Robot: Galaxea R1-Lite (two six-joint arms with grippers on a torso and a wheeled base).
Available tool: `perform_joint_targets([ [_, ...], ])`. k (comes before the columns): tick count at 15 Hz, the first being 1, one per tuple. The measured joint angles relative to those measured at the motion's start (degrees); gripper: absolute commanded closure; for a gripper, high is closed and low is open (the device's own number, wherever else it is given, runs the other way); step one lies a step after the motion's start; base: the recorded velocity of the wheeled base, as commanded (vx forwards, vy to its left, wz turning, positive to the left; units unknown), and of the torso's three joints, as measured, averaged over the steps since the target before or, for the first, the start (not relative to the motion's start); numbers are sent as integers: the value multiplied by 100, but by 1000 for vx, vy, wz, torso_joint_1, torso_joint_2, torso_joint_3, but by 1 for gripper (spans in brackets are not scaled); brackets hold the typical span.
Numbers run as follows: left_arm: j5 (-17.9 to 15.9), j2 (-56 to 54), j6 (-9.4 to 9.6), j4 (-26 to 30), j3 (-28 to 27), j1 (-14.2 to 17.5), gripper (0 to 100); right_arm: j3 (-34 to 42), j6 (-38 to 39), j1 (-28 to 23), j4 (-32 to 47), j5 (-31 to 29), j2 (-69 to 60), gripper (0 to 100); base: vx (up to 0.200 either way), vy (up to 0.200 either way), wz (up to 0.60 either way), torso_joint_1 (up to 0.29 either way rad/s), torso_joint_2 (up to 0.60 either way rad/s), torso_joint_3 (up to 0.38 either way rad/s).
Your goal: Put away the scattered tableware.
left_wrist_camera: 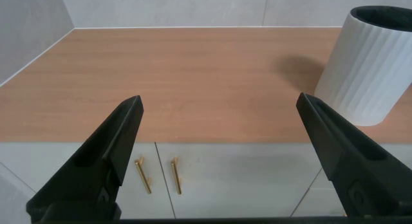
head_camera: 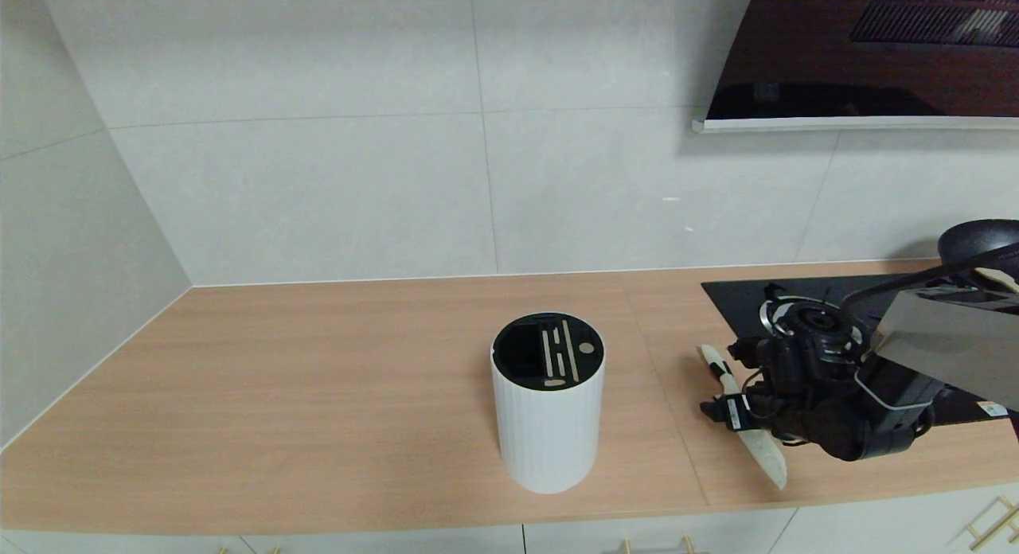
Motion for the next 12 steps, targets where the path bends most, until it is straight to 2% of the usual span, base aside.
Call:
perform_joint_targets([
  [9, 0, 0, 7, 0, 0, 0, 0, 11, 24, -13, -13, -2, 49, 100, 0, 0, 0, 0, 0, 0],
  [12, -9, 0, 102, -2, 0, 0, 0, 132, 63, 20, 35, 9, -207, 100, 0, 0, 0, 0, 0, 0],
])
